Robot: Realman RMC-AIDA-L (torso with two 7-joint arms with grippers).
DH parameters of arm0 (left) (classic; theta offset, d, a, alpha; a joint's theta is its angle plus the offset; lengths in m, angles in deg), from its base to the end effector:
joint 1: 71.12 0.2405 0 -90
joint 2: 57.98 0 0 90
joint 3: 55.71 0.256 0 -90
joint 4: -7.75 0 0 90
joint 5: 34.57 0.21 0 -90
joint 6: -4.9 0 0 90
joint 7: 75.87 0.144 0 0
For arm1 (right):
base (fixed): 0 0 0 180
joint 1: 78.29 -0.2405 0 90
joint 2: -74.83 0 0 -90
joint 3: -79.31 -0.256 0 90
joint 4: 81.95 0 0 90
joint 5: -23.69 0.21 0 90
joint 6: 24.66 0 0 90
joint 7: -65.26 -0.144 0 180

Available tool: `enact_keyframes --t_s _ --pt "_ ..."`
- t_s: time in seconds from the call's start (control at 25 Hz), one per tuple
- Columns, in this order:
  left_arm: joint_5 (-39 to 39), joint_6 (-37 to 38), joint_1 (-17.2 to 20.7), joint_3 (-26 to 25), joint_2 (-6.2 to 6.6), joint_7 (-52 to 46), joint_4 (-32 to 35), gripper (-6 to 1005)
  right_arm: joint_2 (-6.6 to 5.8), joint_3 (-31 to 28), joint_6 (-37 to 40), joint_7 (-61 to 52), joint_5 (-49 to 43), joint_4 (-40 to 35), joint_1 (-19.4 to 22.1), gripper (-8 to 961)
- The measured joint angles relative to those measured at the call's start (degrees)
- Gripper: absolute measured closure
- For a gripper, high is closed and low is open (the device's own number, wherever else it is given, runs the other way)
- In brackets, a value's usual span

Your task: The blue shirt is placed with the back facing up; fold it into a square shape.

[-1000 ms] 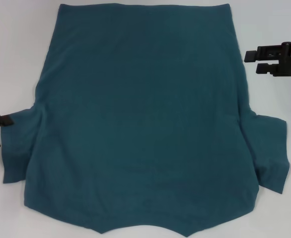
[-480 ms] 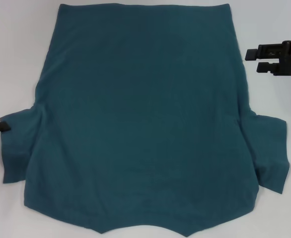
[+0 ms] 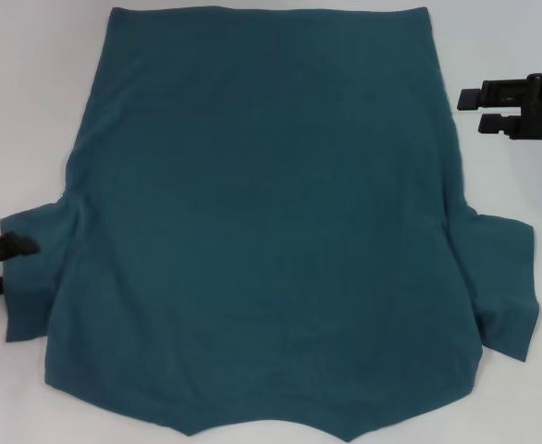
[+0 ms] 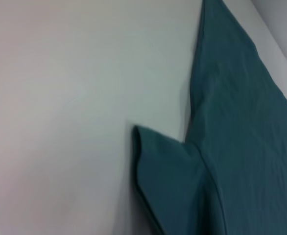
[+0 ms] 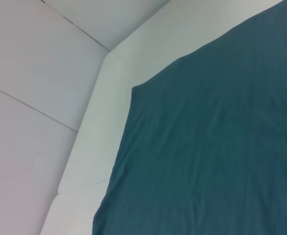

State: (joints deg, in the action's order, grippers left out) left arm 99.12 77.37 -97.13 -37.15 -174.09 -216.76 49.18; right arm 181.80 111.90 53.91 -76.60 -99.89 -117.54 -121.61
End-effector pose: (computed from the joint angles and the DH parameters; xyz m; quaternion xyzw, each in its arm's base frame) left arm -0.3795 0.3241 0.0704 -0.5775 -0.7321 -0.2507 0.2601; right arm 0.2490 0.4267 0.0960 -0.7349 0.6091 0.2507 0.1615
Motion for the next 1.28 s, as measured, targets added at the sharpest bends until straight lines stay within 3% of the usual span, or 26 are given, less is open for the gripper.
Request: enact_keyframes --t_s 0.24,0.6,0.96,1.28 --pt "0.2 -0.7 -1.0 2.4 0.11 -0.2 -1.5 217 -0.01 0.0 0.0 0.0 0.3 0.0 0.1 309" --pt "0.6 -0.2 -1.2 2.1 0.27 -0.1 -0.4 258 -0.26 0.0 0.3 0.4 2.8 0.4 1.1 314" --pt "0.7 -0.1 -1.1 2.5 0.28 0.8 0.5 497 -0.46 0.0 0.2 0.5 2.9 0.6 1.3 319" --pt "1.4 -0.3 -1.1 2.5 0.28 1.1 0.5 842 -0.45 0.0 0.0 0.5 2.9 0.6 1.3 323"
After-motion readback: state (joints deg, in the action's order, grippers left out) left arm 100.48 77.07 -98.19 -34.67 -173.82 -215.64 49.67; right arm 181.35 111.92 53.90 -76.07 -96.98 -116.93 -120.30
